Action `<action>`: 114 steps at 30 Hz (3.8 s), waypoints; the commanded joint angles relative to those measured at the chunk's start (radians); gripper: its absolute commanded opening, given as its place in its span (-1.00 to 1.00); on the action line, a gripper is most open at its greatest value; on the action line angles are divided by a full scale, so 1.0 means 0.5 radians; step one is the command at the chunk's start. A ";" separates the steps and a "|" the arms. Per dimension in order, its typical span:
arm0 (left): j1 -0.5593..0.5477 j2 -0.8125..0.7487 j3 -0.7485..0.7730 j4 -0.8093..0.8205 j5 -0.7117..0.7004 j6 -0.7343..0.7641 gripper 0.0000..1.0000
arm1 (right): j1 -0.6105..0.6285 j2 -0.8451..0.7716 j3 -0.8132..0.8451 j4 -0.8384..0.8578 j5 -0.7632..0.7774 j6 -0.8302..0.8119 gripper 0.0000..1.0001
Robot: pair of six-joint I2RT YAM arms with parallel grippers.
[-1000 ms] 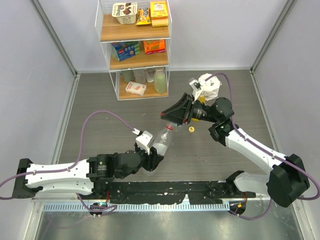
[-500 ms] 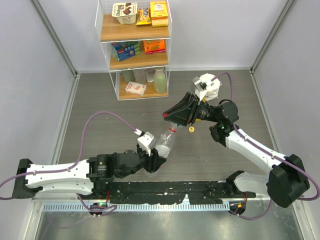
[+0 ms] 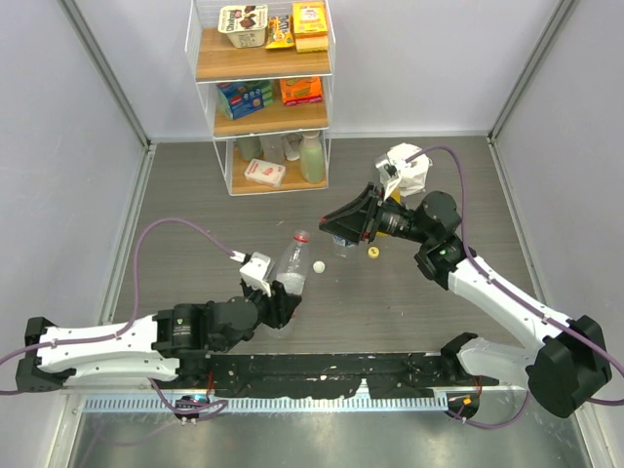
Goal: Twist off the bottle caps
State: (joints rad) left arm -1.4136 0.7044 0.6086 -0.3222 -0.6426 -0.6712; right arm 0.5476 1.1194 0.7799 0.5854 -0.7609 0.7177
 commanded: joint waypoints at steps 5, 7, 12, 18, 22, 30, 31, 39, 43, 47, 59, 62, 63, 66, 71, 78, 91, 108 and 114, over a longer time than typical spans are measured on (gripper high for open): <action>-0.002 -0.194 -0.030 -0.261 -0.350 -0.238 -1.00 | -0.006 0.025 0.167 -0.361 0.059 -0.312 -0.96; -0.002 -0.206 -0.009 -0.303 -0.381 -0.235 -1.00 | -0.003 0.077 0.198 -0.443 0.049 -0.349 -0.97; -0.002 -0.191 0.114 -0.545 -0.491 -0.283 -1.00 | 0.043 0.258 0.299 -0.695 0.113 -0.463 -0.97; -0.002 -0.212 0.280 -0.813 -0.556 -0.305 -1.00 | 0.266 0.549 0.556 -1.244 0.356 -0.809 -0.96; -0.002 -0.246 0.274 -0.752 -0.531 -0.244 -1.00 | 0.396 0.807 0.728 -1.529 0.619 -0.920 -0.88; -0.005 -0.234 0.179 -0.660 -0.442 -0.250 -1.00 | 0.420 0.967 0.707 -1.496 0.681 -0.892 -0.25; -0.002 -0.228 0.166 -0.644 -0.436 -0.253 -1.00 | 0.420 0.949 0.701 -1.496 0.696 -0.889 -0.06; -0.002 -0.157 0.148 -0.586 -0.442 -0.231 -1.00 | 0.420 0.688 0.661 -1.524 0.838 -0.892 0.72; -0.002 -0.160 0.130 -0.555 -0.442 -0.219 -1.00 | 0.417 0.510 0.631 -1.487 0.816 -0.840 0.88; -0.002 -0.191 0.105 -0.509 -0.421 -0.192 -1.00 | 0.384 0.366 0.603 -1.389 0.621 -0.794 0.93; -0.002 -0.231 -0.015 -0.003 -0.111 0.103 -1.00 | 0.368 0.369 0.483 -0.548 0.006 -0.067 0.90; -0.002 -0.194 -0.005 0.046 -0.077 0.131 -1.00 | 0.368 0.390 0.483 -0.481 0.012 -0.018 0.85; -0.002 -0.173 -0.002 0.058 -0.068 0.140 -1.00 | 0.368 0.399 0.483 -0.477 0.009 -0.003 0.79; 0.001 -0.105 0.028 0.098 -0.031 0.164 -1.00 | 0.371 0.421 0.490 -0.462 0.012 0.016 0.65; -0.002 0.002 0.086 0.132 -0.025 0.186 -1.00 | 0.371 0.449 0.496 -0.477 0.003 0.028 -0.52; -0.002 0.018 0.200 0.028 -0.114 0.177 -0.41 | 0.371 0.320 0.526 -0.845 0.199 -0.211 -0.97; -0.002 0.122 0.467 -0.340 -0.359 0.057 0.99 | 0.371 0.093 0.729 -1.898 1.311 -0.782 -0.96; 0.860 0.699 0.651 -0.086 1.002 0.082 0.99 | 0.371 -0.343 0.208 -1.634 2.543 -0.948 -0.97; 1.121 0.711 0.624 0.018 1.382 -0.032 0.99 | 0.371 -0.321 0.106 -1.551 2.617 -0.991 -0.97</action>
State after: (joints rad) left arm -0.9173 1.0622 0.9276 -0.4088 -0.1608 -0.6441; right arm 0.7311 0.9642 0.8455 -0.2810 0.4675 0.2436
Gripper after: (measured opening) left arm 0.994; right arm 0.402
